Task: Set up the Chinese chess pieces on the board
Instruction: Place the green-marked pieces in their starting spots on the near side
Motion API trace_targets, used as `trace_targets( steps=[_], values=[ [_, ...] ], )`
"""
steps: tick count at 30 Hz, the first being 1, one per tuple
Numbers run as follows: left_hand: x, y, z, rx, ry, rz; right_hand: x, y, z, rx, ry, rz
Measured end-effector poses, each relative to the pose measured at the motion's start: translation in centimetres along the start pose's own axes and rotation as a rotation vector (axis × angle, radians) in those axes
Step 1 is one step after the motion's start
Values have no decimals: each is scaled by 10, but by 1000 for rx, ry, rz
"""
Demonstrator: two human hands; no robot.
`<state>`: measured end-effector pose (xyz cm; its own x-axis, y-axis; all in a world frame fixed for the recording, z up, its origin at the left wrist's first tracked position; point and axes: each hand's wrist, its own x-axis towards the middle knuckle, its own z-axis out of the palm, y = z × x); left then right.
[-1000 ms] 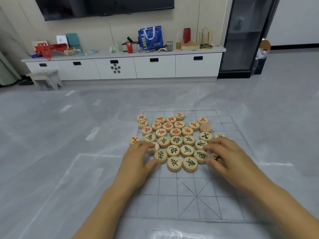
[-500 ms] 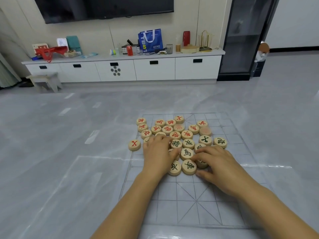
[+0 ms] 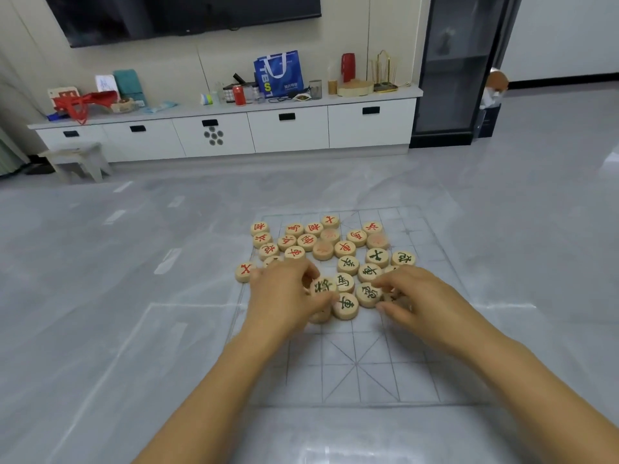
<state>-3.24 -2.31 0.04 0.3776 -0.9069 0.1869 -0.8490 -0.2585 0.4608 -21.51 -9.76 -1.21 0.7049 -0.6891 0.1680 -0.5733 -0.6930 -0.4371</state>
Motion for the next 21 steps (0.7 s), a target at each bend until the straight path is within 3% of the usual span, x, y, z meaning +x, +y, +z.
trace_targets(
  steps=[3,8,12,17,21],
  values=[
    [-52,10,6,-2,-158,57,-11,-6,2,42,-116,-19],
    [-88,14,22,47,-207,34,-36,-13,8,81,-286,-52],
    [-91,8,21,7,-297,33,-48,-12,9,145,-305,-62],
    [-92,4,18,-75,-241,95,-48,-18,16,165,-339,-106],
    [-89,-2,17,-145,-316,111,-46,-20,14,140,-385,-125]
  ],
)
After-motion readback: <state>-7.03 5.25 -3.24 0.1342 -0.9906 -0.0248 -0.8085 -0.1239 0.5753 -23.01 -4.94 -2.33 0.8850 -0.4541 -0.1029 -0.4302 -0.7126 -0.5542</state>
